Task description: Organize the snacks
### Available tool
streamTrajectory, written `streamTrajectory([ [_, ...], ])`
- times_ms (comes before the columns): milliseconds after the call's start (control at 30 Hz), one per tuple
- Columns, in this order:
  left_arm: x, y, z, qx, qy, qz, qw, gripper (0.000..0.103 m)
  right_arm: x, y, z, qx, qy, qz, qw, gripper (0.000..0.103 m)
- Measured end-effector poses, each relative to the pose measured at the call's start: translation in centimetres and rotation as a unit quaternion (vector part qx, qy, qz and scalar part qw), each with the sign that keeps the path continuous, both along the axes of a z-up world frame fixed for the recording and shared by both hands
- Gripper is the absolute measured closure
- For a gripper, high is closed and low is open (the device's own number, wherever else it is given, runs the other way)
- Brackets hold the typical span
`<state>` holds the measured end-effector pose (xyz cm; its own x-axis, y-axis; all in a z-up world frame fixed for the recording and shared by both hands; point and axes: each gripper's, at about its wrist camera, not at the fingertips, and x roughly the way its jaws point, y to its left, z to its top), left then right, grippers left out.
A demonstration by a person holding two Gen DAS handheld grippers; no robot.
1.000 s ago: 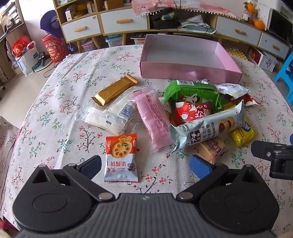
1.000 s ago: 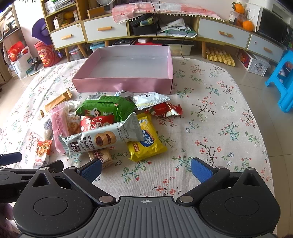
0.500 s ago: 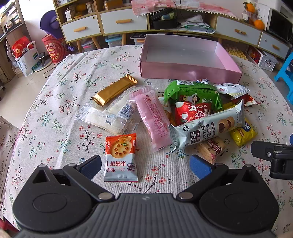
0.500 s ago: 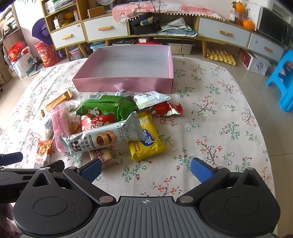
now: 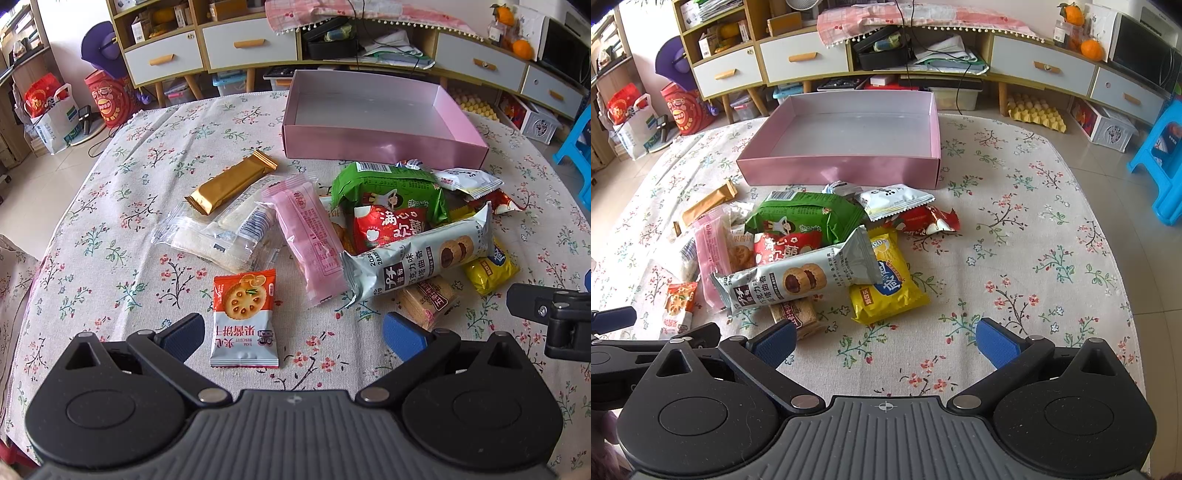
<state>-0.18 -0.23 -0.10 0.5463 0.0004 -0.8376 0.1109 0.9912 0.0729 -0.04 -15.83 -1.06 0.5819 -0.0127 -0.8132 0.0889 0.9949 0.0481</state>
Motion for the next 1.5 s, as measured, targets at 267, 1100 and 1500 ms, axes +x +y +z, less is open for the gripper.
streamTrajectory([
  [267, 0.1, 0.0, 0.2, -0.001, -0.002, -0.003, 1.0000, 0.000, 0.1, 0.0, 0.4, 0.000, -0.003, 0.005, 1.000, 0.000],
  [1100, 7.0, 2.9, 3.0, 0.012, -0.048, -0.061, 0.9969, 0.000, 7.6, -3.6, 2.1, 0.019, -0.037, 0.067, 0.997, 0.000],
  [1500, 12.9, 6.2, -0.1, -0.019, -0.053, -0.075, 0.9956, 0.006, 12.2, -5.8, 0.1, 0.085, -0.043, 0.077, 0.992, 0.004],
])
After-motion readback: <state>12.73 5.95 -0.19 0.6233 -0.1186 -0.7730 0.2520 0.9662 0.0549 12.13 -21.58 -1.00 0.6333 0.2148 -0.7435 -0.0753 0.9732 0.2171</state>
